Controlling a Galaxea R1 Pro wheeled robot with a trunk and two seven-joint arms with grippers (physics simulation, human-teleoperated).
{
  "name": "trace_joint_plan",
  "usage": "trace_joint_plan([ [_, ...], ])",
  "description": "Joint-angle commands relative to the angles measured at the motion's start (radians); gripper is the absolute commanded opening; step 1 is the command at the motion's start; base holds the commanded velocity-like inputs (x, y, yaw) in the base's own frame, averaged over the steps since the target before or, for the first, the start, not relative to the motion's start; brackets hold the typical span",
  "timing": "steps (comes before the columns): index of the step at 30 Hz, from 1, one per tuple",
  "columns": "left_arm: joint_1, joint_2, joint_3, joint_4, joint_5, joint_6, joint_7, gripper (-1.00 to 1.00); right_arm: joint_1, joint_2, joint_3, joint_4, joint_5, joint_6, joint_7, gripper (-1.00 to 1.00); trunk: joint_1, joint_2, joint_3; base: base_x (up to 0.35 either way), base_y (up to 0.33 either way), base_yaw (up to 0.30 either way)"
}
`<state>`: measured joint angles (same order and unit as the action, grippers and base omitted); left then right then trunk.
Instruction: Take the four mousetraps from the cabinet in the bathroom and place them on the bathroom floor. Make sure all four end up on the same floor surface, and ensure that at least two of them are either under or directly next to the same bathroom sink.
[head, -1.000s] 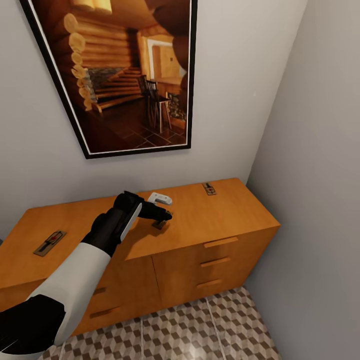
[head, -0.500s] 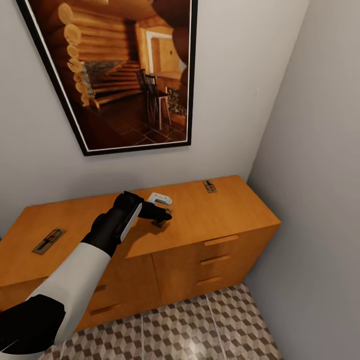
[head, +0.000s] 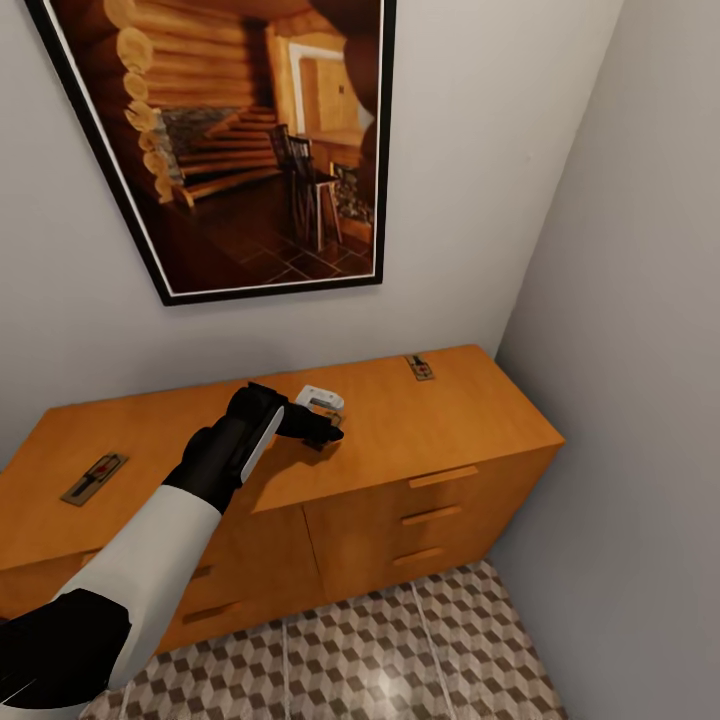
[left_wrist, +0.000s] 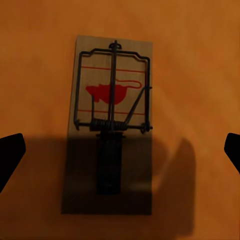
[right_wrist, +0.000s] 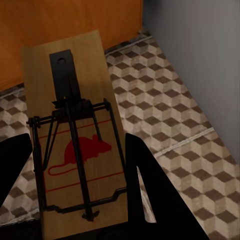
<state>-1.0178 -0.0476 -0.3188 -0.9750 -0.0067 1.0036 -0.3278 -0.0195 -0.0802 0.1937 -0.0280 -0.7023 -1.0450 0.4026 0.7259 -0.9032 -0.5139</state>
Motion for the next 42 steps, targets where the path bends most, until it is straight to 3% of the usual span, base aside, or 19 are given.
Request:
trace_joint_plan([
  [1, -0.001, 0.000, 0.000, 0.000, -0.001, 0.004, -0.002, 1.00, 0.000, 0.000, 0.007, 0.000, -0.011, -0.002, 0.005, -1.00, 0.000, -0.001, -0.002, 0.000, 0.000, 0.000],
  [33, -0.001, 0.002, 0.000, 0.002, -0.004, 0.004, 0.000, 1.00, 0.000, 0.000, 0.007, 0.000, -0.011, -0.002, 0.005, -1.00, 0.000, -0.001, -0.009, 0.000, 0.000, 0.000],
  [42, -0.001, 0.001, 0.000, 0.002, -0.009, 0.003, 0.025, 1.00, 0.000, 0.000, 0.007, 0.000, -0.011, -0.002, 0.005, -1.00, 0.000, -0.001, -0.009, 0.000, 0.000, 0.000],
])
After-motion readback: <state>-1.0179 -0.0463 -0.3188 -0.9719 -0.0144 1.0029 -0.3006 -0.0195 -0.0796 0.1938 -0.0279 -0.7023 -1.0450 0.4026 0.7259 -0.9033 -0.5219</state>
